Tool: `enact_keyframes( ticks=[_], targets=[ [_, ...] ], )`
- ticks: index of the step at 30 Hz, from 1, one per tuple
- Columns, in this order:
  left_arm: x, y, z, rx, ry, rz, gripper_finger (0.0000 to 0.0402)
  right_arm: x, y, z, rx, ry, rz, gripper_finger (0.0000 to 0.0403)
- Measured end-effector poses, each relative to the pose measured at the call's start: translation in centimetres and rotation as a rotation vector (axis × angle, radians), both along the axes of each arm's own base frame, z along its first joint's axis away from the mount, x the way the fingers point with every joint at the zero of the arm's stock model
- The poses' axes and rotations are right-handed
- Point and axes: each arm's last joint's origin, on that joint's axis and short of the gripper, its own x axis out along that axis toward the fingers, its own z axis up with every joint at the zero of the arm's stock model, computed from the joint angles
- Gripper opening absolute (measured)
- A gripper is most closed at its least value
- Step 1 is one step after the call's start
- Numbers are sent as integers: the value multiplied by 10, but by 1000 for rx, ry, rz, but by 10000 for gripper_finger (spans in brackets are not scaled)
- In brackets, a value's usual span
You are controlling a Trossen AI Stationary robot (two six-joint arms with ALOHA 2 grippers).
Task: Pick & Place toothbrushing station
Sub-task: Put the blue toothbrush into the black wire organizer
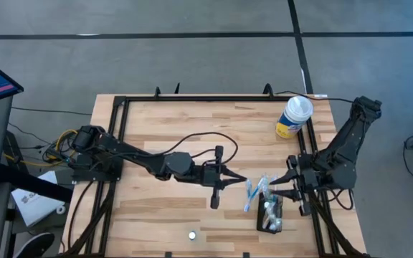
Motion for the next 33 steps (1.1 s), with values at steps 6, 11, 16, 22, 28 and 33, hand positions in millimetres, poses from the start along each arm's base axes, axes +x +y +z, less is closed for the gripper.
enact_keyframes(
  ticks=[6,11,16,22,28,33],
  targets=[
    [5,-2,-5,-3,-35,-27,0,7,-2,1,15,-9,28,111],
    [6,-1,-5,-4,-43,-19,0,16,-1,-2,8,-1,45,111],
    [10,0,-11,-2,-41,-25,0,27,-1,-3,-27,-25,31,111],
    [14,-1,-18,2,-27,-24,0,30,-2,-1,-28,-46,29,111],
    [15,0,-20,2,-28,-21,0,35,-5,-1,-28,-42,70,111],
    [15,0,-20,1,-30,-21,0,43,-4,-8,-43,-17,49,111]
  ],
)
